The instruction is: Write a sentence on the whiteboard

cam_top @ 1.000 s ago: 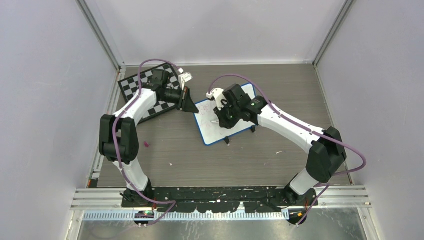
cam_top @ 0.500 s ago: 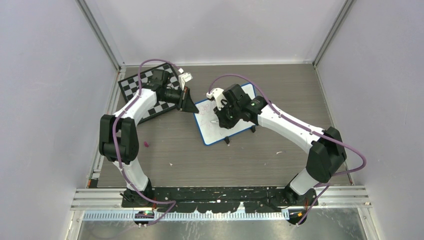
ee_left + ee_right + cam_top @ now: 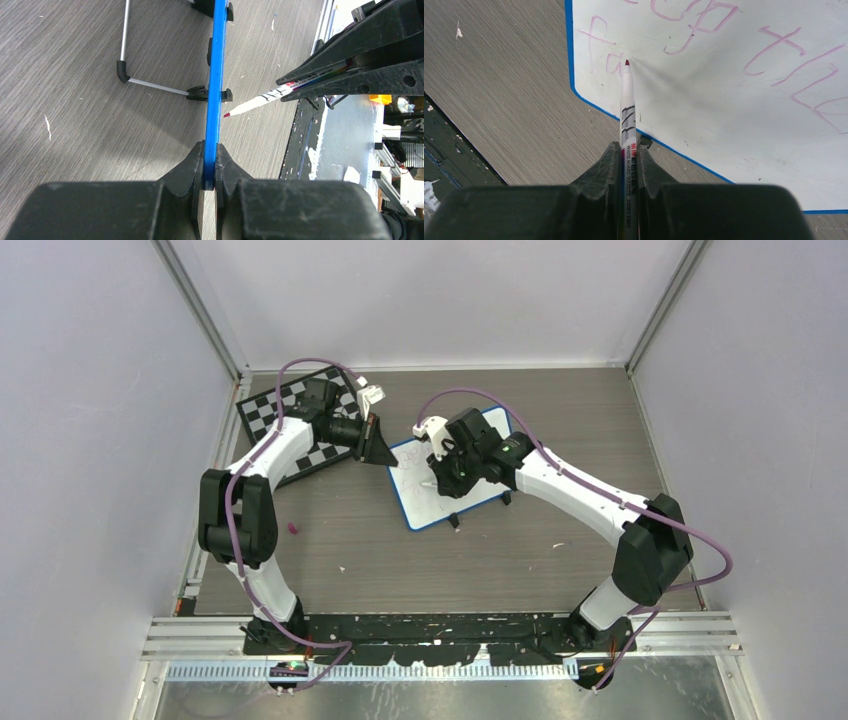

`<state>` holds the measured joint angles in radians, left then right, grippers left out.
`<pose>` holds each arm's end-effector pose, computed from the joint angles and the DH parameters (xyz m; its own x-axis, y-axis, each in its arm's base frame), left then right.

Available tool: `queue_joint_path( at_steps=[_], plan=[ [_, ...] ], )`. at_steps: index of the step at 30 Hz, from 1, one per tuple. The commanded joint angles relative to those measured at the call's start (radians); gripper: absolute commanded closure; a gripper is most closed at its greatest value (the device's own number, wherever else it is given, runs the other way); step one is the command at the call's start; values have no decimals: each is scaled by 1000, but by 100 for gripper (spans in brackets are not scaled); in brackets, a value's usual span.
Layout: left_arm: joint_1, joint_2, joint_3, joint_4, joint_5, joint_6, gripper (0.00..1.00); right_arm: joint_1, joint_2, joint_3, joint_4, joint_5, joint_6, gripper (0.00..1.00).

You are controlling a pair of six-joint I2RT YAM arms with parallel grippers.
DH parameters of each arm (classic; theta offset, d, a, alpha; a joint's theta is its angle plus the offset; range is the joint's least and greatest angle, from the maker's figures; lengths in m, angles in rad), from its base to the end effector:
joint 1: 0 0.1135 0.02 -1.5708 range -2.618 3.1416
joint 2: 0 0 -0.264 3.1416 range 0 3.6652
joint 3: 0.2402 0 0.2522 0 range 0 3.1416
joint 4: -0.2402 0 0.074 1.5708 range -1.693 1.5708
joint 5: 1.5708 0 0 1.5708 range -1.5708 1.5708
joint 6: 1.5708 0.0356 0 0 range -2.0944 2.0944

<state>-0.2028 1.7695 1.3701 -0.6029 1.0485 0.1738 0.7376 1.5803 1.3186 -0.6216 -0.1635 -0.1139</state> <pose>0.3567 -0.1049 0.2550 -0.7166 0.2354 -0.6566 0.6919 0.3594 -0.6263 0.2506 0.2356 0.2877 -0.4842 -0.5915 -0.6448 -0.8002 0.5974 0.0529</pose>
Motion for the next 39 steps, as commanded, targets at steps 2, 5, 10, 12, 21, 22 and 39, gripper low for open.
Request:
queue_joint_path(
  at_steps=[2, 5, 10, 12, 21, 22, 39],
  plan=[
    [-7, -10, -8, 6, -30, 21, 100, -1, -26, 8, 24, -1, 5, 100],
    [-7, -10, -9, 6, -28, 22, 100, 0, -27, 8, 23, 6, 3, 100],
    [-8, -10, -8, 5, -28, 20, 100, -1, -21, 8, 22, 18, -1, 100],
    [-8, -10, -9, 6, -28, 20, 100, -1, -20, 4, 21, 19, -4, 100],
    [-7, -9, -8, 5, -28, 22, 100, 0, -24, -13, 17, 19, -10, 100],
    [-7, -8, -8, 5, -28, 21, 100, -1, -20, -15, 18, 20, -12, 100],
    [-8, -7, -9, 5, -30, 20, 100, -21, 12, -14, 70, 76, -8, 100]
  ],
)
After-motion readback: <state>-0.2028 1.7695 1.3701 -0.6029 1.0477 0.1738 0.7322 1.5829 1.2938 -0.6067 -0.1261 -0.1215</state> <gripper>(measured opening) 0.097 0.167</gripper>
